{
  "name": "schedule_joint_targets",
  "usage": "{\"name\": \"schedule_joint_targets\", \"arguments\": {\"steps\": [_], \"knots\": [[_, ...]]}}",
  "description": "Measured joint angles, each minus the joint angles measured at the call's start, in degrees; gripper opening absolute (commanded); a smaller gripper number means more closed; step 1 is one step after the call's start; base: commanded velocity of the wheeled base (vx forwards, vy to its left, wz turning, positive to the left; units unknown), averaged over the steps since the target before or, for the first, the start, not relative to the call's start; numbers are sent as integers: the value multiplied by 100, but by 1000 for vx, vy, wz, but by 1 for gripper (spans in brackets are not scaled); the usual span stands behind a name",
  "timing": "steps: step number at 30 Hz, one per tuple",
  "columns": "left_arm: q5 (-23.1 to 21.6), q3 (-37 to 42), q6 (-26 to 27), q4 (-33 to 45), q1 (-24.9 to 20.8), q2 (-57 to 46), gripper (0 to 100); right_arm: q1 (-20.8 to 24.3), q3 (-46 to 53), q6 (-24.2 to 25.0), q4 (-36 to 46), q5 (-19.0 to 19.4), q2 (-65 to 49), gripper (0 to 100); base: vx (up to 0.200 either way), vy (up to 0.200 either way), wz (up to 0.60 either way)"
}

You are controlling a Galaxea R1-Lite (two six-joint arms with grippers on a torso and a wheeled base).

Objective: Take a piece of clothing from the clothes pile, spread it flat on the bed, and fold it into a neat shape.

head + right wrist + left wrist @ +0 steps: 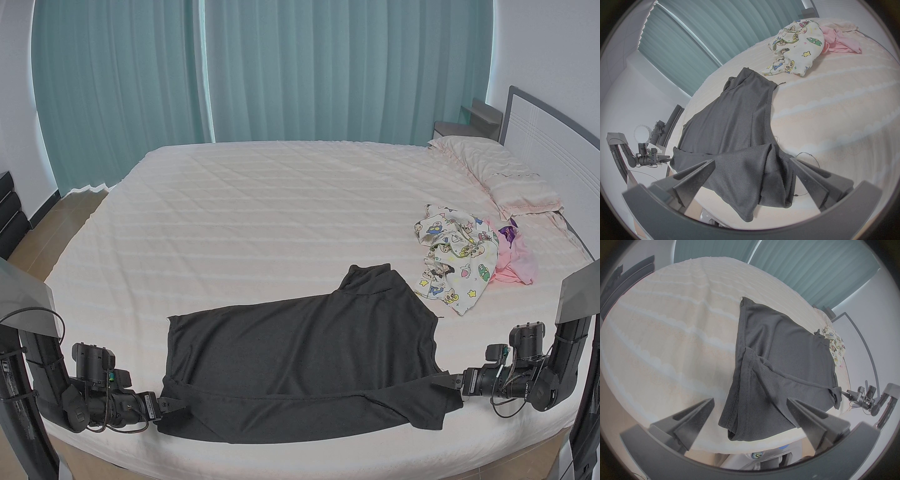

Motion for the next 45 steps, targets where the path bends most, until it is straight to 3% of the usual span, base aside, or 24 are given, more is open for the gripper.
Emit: {"name": "schedule_joint_targets", "arguments": {"steps": [9, 16, 25, 26, 40, 45], "knots": [[27, 461, 358, -756, 33, 361, 0, 0, 4, 0, -1, 2, 2, 100, 0, 0, 0], [244, 664, 736, -778, 94, 446, 0, -1, 6, -1, -4, 5, 2, 100, 0, 0, 0], [301, 692, 774, -728, 123, 488, 0, -1, 4, -1, -9, 5, 2, 100, 0, 0, 0], [301, 692, 774, -728, 123, 490, 100, 0, 4, -1, -11, 5, 2, 100, 0, 0, 0], [290, 692, 767, -774, 265, 306, 100, 0, 11, 2, -20, 2, -20, 100, 0, 0, 0], [224, 499, 222, -777, 250, 22, 100, 2, 9, 5, -28, 2, -30, 100, 0, 0, 0]]}}
